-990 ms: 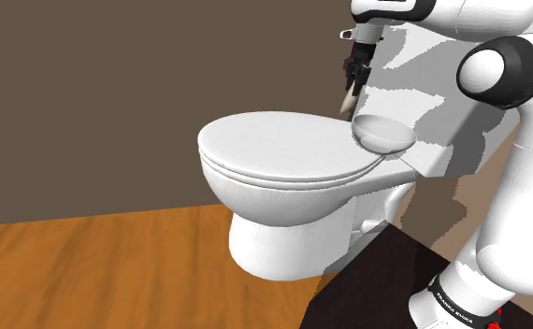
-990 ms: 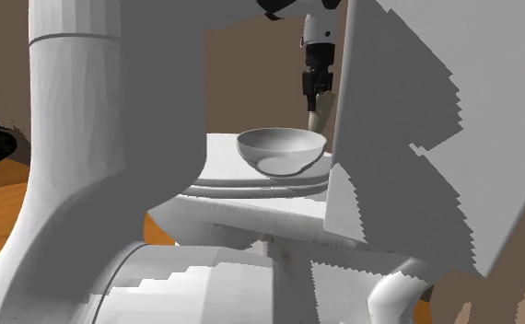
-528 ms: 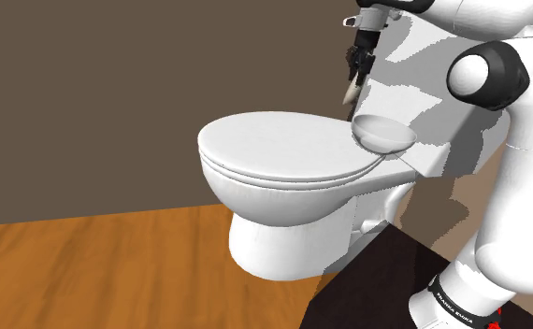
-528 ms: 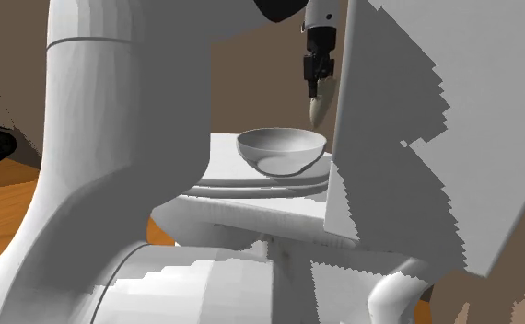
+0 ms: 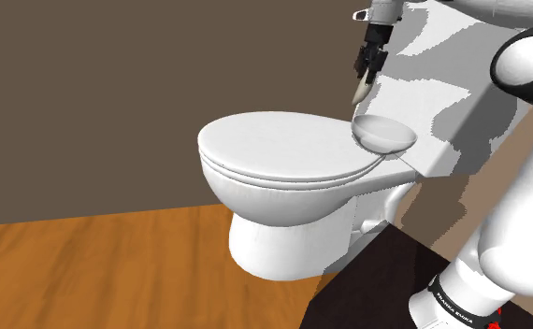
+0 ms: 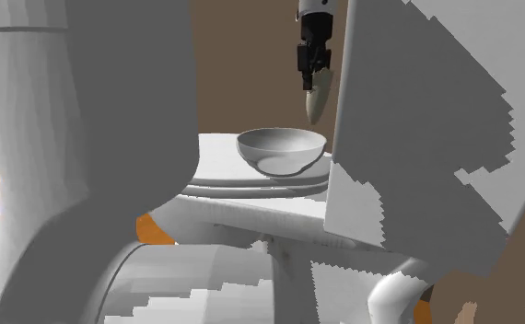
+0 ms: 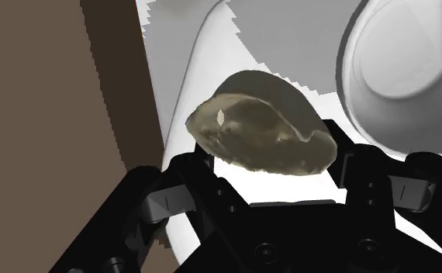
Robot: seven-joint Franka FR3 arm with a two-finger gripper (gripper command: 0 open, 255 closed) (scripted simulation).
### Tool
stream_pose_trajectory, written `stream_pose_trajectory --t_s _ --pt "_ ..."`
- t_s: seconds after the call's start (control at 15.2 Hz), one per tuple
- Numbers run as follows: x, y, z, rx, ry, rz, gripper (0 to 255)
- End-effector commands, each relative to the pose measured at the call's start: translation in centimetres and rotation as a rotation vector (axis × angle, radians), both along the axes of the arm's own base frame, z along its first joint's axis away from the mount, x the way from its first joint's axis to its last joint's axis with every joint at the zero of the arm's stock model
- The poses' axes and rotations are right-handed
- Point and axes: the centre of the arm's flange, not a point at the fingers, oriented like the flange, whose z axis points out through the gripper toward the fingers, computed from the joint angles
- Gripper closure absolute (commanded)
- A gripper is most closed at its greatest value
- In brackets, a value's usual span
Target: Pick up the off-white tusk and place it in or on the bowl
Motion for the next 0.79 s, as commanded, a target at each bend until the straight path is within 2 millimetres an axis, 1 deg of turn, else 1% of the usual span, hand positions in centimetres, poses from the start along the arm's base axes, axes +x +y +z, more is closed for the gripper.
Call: stream_pose_trajectory --t_s 0.0,0.66,0.73 --pt "-2.5 1.3 0.2 -0.001 0.0 0.001 255" --pt "-14.4 6.9 1.0 -0.001 0.0 0.001 255" --pt "-16.2 7.7 1.1 -0.001 0.0 0.001 255"
